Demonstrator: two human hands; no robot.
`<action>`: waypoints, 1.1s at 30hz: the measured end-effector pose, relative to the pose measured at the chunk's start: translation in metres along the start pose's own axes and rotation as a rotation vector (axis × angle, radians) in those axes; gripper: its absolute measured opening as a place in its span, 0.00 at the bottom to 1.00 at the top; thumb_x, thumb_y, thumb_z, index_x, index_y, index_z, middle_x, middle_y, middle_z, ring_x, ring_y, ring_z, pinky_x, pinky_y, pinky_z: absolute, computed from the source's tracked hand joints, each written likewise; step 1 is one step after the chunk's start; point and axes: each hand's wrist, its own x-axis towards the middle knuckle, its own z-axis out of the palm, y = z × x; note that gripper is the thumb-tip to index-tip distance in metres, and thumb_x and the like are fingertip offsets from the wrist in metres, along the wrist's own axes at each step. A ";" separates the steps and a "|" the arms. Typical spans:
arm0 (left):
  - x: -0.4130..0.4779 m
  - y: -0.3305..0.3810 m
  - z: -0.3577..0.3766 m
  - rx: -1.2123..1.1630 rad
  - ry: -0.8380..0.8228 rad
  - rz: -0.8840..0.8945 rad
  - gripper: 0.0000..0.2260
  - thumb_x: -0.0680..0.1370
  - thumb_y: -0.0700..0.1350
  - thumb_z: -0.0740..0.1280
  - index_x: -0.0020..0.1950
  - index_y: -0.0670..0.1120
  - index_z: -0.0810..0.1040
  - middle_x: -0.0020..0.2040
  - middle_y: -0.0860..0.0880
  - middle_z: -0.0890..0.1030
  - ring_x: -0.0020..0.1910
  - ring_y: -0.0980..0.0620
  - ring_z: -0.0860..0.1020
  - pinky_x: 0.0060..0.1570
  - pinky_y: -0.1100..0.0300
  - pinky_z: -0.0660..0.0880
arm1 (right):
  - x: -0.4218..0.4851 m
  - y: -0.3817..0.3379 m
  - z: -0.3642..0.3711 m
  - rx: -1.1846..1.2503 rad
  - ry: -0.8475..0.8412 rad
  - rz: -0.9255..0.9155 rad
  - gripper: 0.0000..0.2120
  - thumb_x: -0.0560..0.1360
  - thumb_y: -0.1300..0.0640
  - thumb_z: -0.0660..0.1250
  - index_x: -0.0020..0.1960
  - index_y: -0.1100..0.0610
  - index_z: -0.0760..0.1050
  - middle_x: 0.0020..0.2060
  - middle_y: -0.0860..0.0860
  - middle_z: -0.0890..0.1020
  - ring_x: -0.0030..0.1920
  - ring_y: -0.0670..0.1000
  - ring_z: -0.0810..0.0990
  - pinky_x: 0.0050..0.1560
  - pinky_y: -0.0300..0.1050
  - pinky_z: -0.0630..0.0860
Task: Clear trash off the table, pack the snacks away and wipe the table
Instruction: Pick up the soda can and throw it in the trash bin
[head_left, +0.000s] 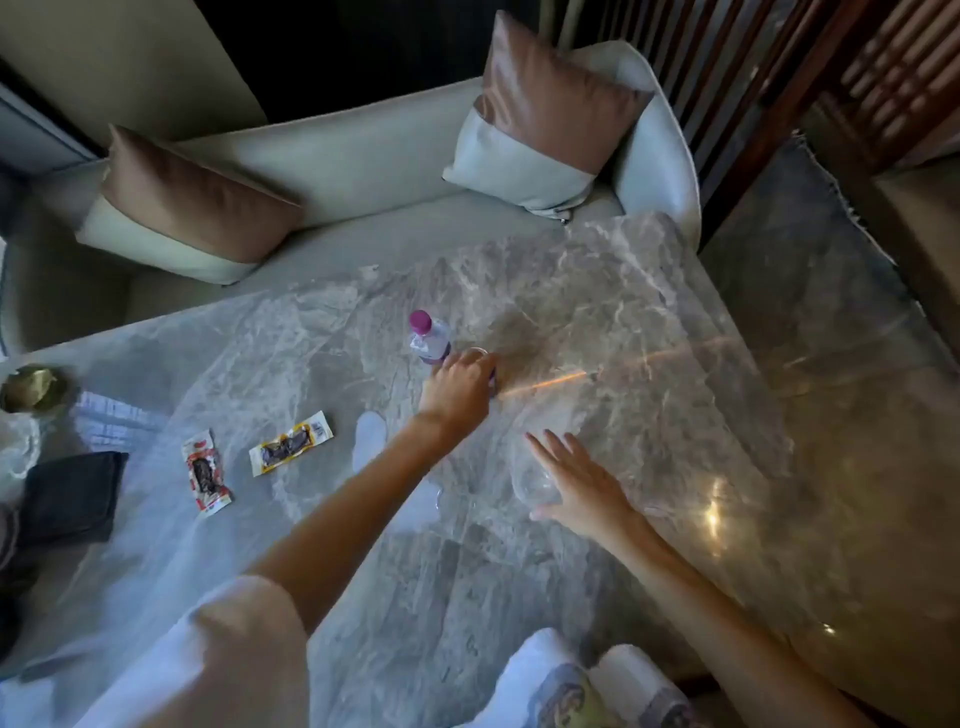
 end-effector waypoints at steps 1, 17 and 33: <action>0.014 0.002 0.004 0.032 -0.039 0.021 0.20 0.77 0.37 0.61 0.69 0.47 0.71 0.69 0.44 0.73 0.68 0.40 0.71 0.64 0.47 0.70 | 0.004 -0.001 0.005 0.003 -0.056 -0.006 0.51 0.70 0.44 0.73 0.79 0.41 0.40 0.80 0.48 0.44 0.80 0.56 0.44 0.72 0.57 0.66; 0.041 -0.028 0.075 0.065 -0.288 -0.015 0.19 0.78 0.42 0.66 0.68 0.47 0.72 0.67 0.41 0.68 0.66 0.38 0.65 0.62 0.44 0.72 | -0.008 0.020 0.040 0.216 0.131 0.099 0.35 0.73 0.53 0.72 0.75 0.43 0.59 0.73 0.49 0.64 0.66 0.53 0.73 0.61 0.44 0.75; -0.329 -0.184 0.043 -1.382 0.473 -0.785 0.21 0.72 0.36 0.74 0.63 0.46 0.76 0.50 0.43 0.79 0.44 0.46 0.79 0.38 0.60 0.82 | -0.032 -0.146 0.061 1.604 -0.190 0.159 0.30 0.75 0.70 0.66 0.75 0.56 0.65 0.68 0.59 0.72 0.66 0.61 0.76 0.69 0.53 0.72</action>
